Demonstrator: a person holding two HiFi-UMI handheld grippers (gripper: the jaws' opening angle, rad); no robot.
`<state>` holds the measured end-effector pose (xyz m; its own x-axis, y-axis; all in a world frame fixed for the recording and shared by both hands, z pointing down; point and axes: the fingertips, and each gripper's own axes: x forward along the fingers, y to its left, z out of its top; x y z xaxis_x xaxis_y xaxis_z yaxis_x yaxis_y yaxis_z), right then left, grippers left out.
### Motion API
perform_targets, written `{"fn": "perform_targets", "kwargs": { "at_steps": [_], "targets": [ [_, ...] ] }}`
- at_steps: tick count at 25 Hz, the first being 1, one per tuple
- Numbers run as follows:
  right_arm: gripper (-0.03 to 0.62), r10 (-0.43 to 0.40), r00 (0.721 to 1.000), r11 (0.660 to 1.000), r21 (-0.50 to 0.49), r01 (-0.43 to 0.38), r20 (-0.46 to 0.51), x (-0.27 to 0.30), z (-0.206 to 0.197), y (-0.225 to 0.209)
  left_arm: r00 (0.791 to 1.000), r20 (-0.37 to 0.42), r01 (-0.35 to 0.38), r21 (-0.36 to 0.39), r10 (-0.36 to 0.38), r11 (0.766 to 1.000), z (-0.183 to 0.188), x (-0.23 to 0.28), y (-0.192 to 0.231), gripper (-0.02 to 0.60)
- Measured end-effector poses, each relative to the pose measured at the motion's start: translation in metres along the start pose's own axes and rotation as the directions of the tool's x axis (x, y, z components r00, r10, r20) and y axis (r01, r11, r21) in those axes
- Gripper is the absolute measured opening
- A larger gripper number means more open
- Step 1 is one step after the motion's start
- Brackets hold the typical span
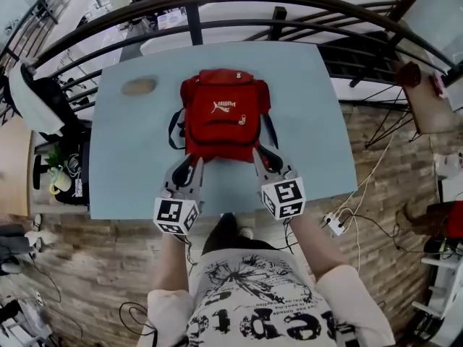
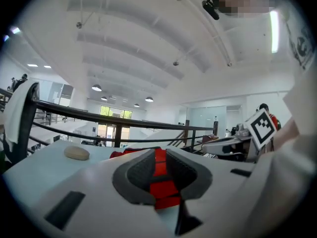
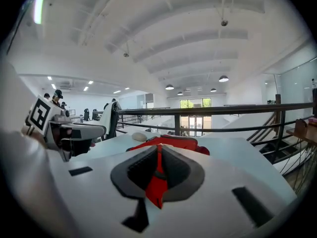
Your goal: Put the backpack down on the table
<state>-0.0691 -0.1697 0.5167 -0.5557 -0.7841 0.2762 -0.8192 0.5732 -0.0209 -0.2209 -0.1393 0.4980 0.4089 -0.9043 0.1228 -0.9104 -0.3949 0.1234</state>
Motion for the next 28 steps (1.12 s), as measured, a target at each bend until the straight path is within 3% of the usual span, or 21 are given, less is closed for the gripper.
{"fn": "perform_targets", "kwargs": {
  "at_steps": [1, 6, 13, 20, 28],
  "targets": [
    [0.0, 0.006, 1.0, 1.0, -0.002, -0.006, 0.013, -0.005, 0.007, 0.003, 1.0, 0.01, 0.0, 0.012, 0.0, 1.0, 0.008, -0.003, -0.003, 0.055],
    [-0.005, 0.066, 0.989, 0.994, -0.097, -0.053, 0.131, -0.027, 0.058, 0.024, 0.999, 0.034, 0.019, 0.089, -0.022, 0.996, 0.043, -0.009, -0.024, 0.031],
    [-0.006, 0.062, 0.969, 0.989, -0.146, -0.027, 0.24, -0.041, 0.105, 0.029, 0.996, 0.079, 0.04, 0.148, -0.052, 0.988, 0.086, -0.015, -0.04, 0.031],
    [-0.008, 0.065, 0.965, 0.988, -0.152, -0.027, 0.253, -0.036, 0.112, 0.024, 0.995, 0.09, 0.013, 0.17, -0.029, 0.985, 0.11, -0.014, -0.037, 0.029],
    [-0.009, 0.065, 0.968, 0.99, -0.136, -0.033, 0.242, -0.025, 0.113, 0.019, 0.993, 0.101, 0.05, 0.174, -0.068, 0.983, 0.112, -0.002, -0.039, 0.029]
  ]
}}
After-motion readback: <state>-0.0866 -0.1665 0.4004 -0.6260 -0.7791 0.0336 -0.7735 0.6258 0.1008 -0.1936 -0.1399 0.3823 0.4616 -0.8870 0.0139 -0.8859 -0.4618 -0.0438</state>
